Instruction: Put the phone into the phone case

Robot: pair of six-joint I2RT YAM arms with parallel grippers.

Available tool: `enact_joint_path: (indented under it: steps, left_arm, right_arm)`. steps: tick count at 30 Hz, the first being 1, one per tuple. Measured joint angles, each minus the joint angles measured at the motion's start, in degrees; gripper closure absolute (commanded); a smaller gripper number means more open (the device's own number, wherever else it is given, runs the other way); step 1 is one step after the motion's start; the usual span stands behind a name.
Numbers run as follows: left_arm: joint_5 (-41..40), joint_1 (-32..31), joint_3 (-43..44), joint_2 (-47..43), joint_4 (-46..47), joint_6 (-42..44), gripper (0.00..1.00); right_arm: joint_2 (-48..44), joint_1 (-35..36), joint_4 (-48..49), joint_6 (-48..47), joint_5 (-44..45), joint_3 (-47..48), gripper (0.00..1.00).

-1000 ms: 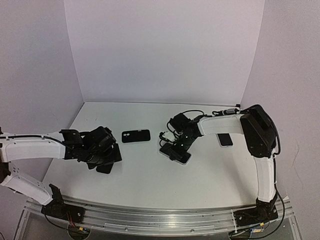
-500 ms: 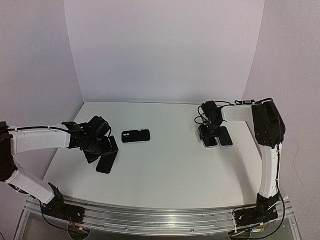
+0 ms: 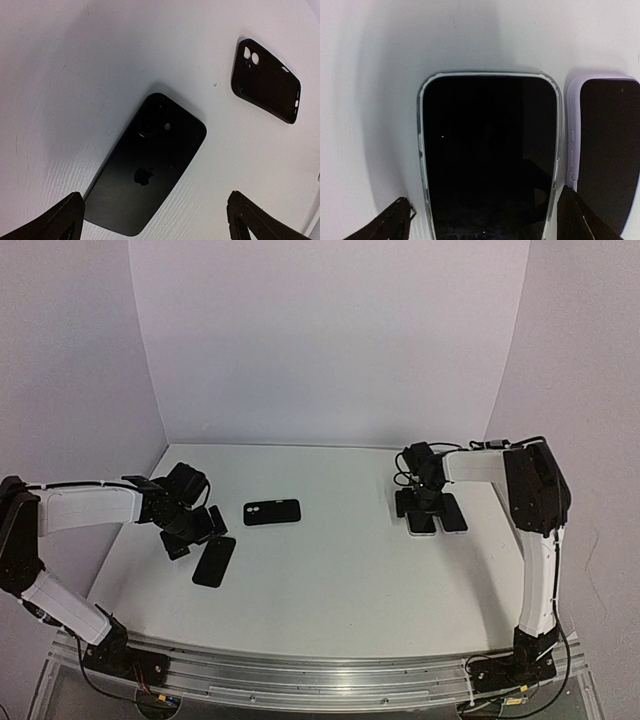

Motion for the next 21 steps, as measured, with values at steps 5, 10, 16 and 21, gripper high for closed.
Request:
enact_joint_path:
  steps: [5, 10, 16, 21]
  left_arm:
    - [2.8, 3.5, -0.3, 1.9, 3.0, 3.1, 0.00]
    - [5.1, 5.4, -1.0, 3.5, 5.3, 6.6, 0.00]
    - [5.6, 5.4, -1.2, 5.6, 6.0, 10.0, 0.00]
    - [6.5, 5.5, -1.1, 6.8, 6.5, 12.2, 0.00]
  right_arm:
    - [-3.0, 0.0, -2.0, -0.3, -3.8, -0.3, 0.08]
    - [-14.1, 0.0, -1.4, 0.2, -9.5, -4.7, 0.06]
    - [-27.7, 0.0, 3.4, 3.5, -16.4, -16.2, 0.02]
    - [-31.9, 0.0, 6.3, 5.9, -22.1, -25.3, 0.02]
